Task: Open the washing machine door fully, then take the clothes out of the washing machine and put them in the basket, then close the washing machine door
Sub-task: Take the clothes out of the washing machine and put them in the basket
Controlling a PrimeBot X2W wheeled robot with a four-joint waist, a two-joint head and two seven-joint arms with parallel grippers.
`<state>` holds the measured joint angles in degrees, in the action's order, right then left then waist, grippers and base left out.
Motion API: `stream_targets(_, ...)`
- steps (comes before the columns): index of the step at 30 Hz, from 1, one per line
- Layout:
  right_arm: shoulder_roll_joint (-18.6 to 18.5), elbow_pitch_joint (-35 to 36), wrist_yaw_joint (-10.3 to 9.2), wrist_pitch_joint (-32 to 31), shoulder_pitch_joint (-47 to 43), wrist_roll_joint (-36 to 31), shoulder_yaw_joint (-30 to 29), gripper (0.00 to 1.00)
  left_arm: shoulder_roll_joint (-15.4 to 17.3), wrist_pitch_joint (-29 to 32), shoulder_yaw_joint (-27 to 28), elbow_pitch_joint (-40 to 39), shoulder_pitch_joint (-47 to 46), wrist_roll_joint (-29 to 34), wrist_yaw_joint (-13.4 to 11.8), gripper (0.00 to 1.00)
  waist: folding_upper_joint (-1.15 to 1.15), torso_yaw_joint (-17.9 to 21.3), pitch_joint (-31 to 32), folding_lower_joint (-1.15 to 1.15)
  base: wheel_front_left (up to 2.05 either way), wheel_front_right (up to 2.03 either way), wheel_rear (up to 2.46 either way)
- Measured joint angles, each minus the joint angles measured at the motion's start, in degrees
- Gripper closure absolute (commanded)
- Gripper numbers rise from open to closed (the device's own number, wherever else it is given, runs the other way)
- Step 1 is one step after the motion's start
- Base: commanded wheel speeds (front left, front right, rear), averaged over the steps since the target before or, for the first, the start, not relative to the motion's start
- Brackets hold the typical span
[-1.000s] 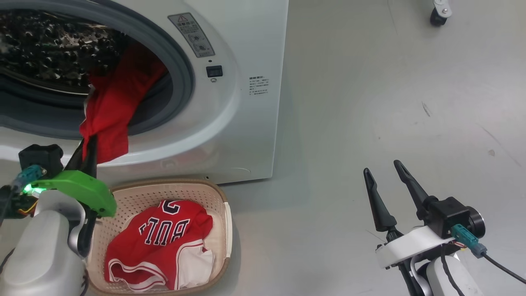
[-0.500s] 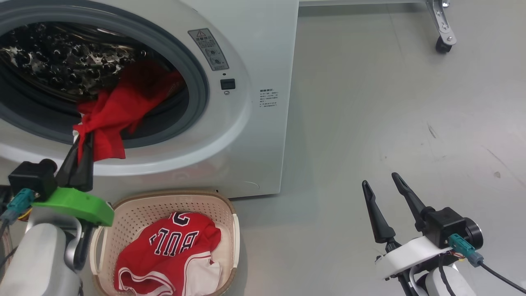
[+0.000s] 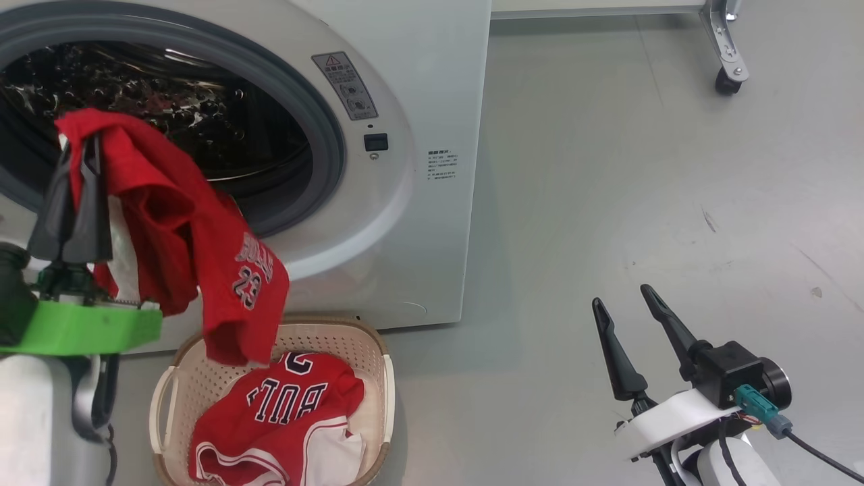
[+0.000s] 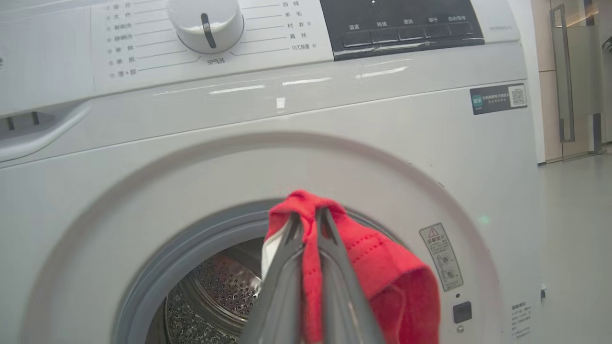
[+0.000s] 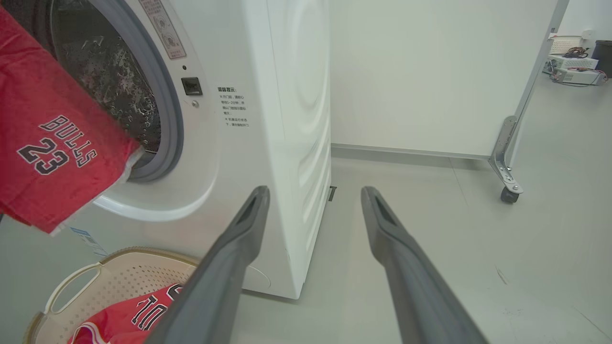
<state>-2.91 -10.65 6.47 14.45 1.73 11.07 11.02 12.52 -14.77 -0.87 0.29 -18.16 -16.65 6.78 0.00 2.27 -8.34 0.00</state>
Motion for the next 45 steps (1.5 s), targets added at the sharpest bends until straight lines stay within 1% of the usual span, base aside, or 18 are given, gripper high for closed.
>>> stream_targets(7,0.0,0.1,0.01,0.0,0.0,0.0,0.1,0.00,-1.7,0.0,-0.5,-0.6,5.3,0.5,0.0,1.00,0.00,0.2,-0.3,0.00,0.00,0.00,0.00)
stream_targets(10,0.0,0.2,0.01,0.0,0.0,0.0,0.3,0.00,-2.6,0.0,-1.0,1.1,7.9,-0.1,0.0,1.00,0.00,0.3,-0.7,0.00,0.00,0.00,0.00)
stream_targets(15,-0.1,0.3,0.02,0.0,0.0,0.0,0.4,0.00,-2.6,0.0,-3.0,4.4,11.3,-0.3,0.1,1.00,0.00,0.6,-1.6,0.00,0.00,0.00,0.00)
stream_targets(28,-0.2,0.5,0.03,0.0,0.3,0.0,1.1,0.00,-2.6,0.1,-6.9,12.7,12.5,-0.4,0.1,1.00,0.00,2.2,-4.4,0.00,0.00,0.00,0.00)
stream_targets(35,-0.2,0.8,0.19,0.0,1.5,0.0,1.5,0.00,-2.5,0.6,-7.5,17.3,12.2,-0.4,0.1,1.00,0.00,3.4,-6.6,0.00,0.00,0.00,0.00)
stream_targets(45,-0.2,1.1,0.20,0.0,2.7,0.0,2.0,0.00,-2.1,1.5,-8.1,22.8,8.0,-0.4,0.1,1.00,0.00,5.8,-9.9,0.00,0.00,0.00,0.00)
